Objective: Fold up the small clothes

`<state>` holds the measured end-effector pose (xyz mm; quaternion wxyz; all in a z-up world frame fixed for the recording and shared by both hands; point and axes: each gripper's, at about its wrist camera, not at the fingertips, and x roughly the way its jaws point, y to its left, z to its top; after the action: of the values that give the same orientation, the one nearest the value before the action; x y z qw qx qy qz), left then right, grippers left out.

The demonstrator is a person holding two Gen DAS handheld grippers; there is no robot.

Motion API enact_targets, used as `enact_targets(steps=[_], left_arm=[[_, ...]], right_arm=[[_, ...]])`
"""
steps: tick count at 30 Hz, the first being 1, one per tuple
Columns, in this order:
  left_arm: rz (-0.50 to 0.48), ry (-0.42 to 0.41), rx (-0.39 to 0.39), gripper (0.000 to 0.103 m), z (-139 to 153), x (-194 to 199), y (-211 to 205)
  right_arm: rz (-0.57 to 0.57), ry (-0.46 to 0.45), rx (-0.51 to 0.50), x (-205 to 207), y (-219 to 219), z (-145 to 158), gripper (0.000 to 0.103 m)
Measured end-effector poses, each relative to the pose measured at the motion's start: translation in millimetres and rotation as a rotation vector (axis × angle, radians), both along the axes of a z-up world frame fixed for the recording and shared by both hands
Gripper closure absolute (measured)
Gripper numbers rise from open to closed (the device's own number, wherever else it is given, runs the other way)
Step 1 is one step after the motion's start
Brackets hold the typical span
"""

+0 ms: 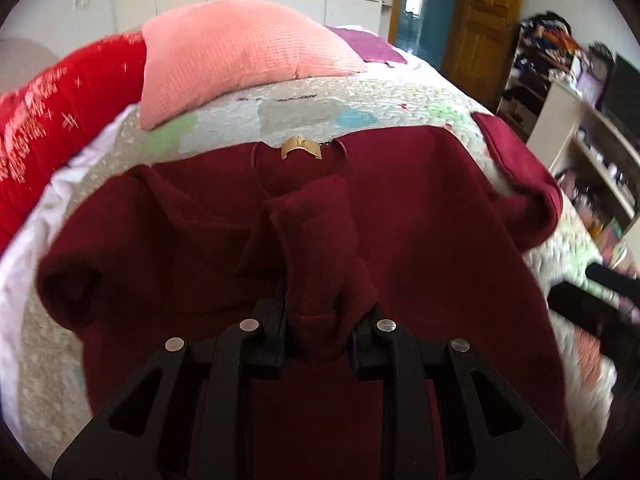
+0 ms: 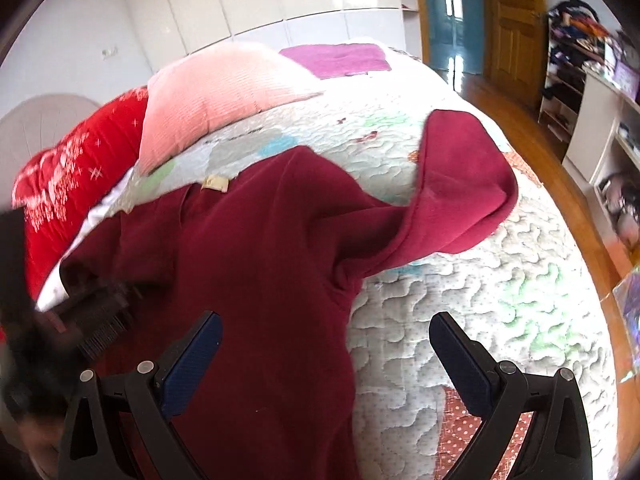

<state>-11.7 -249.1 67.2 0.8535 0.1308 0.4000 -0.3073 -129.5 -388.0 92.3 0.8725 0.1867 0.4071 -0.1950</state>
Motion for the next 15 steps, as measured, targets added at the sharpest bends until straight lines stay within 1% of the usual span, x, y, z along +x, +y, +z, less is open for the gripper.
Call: enact_targets(steps=[1,2,4,5,6,7,8,9,10,11,13,15], left_arm=[[-0.009,0.001,-0.002,0.078,4.6,-2.1,7.2],[-0.018,0.02,-0.013,0.075,10.9,-2.5,16.2],[-0.014,0.047,-0.077,0.075,19.4,-1.0,44.1],[-0.004,0.049,-0.107,0.072,24.4,-2.4,58.1],[0.016,0.036,-0.122,0.06,31.0,-1.2,73.2],[0.046,0.003,-0.129,0.051,36.6,-1.1,87.6],[0.084,-0.044,-0.13,0.035,41.6,-0.2,101.5],[0.14,-0.12,-0.125,0.031,46.2,1.1,118.4],[0.168,-0.156,-0.114,0.031,45.1,4.5,127.8],[0.203,-0.183,-0.087,0.031,43.7,10.6,136.5],[0.236,-0.181,-0.047,0.031,38.0,19.7,144.2],[0.26,-0.175,-0.021,0.031,29.3,28.0,148.9]], right_arm=[[0.003,-0.004,0.005,0.7,-0.2,0.9,0.0],[0.007,-0.006,0.004,-0.2,-0.8,0.9,0.0],[0.023,-0.009,-0.005,4.3,3.1,2.5,0.0],[0.028,-0.011,-0.006,5.7,3.2,2.5,0.0],[0.035,-0.013,-0.002,9.0,5.2,2.4,0.0],[0.046,-0.017,0.005,14.0,9.9,2.7,0.0],[0.064,-0.022,0.012,19.3,14.7,3.3,0.0],[0.084,-0.027,0.013,24.8,19.9,4.6,0.0],[0.105,-0.033,0.007,29.5,25.7,5.7,0.0],[0.135,-0.043,-0.006,36.4,33.9,7.7,0.0],[0.201,-0.056,-0.042,49.8,50.7,10.5,0.0],[0.257,-0.045,-0.099,67.5,67.9,11.8,0.0]])
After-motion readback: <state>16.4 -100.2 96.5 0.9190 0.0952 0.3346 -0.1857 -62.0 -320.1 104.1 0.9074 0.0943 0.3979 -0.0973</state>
